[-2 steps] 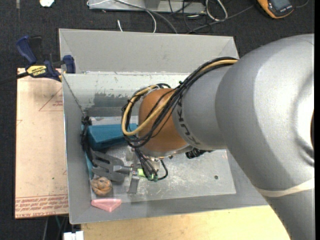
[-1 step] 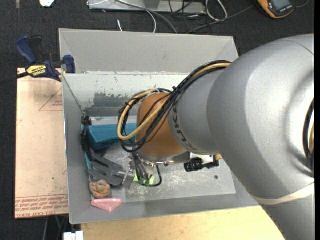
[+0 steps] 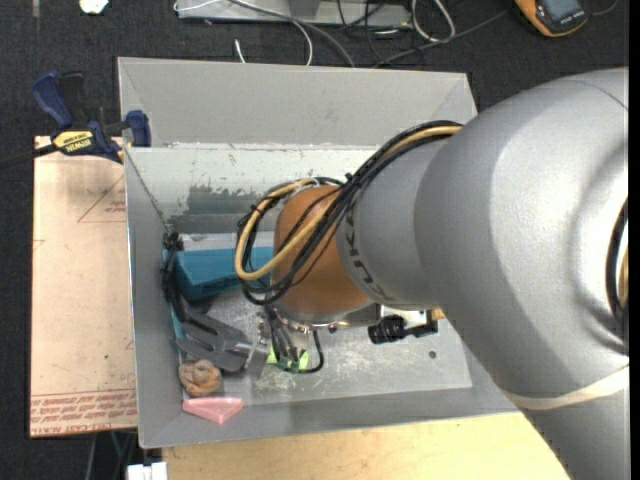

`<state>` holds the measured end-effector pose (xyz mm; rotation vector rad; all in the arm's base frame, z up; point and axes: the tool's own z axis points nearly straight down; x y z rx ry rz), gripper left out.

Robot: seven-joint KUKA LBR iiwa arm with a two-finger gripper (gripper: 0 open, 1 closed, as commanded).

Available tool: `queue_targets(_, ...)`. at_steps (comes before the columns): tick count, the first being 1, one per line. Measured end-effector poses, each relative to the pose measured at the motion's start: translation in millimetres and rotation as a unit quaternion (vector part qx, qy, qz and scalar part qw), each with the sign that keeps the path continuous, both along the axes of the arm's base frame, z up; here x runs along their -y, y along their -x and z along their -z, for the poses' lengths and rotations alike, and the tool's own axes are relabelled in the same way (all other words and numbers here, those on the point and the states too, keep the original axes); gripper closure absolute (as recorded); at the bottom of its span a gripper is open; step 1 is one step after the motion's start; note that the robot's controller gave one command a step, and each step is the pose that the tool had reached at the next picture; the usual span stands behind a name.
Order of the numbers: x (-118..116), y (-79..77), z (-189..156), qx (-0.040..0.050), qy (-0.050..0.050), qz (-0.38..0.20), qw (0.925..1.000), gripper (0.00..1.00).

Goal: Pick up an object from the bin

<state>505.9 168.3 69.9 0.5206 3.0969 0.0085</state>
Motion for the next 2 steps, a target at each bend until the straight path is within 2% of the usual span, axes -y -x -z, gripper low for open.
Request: queue_targets(2, 0, 0.5, -37, 0.0, 0.0, -0.001, 1.0, 1.0)
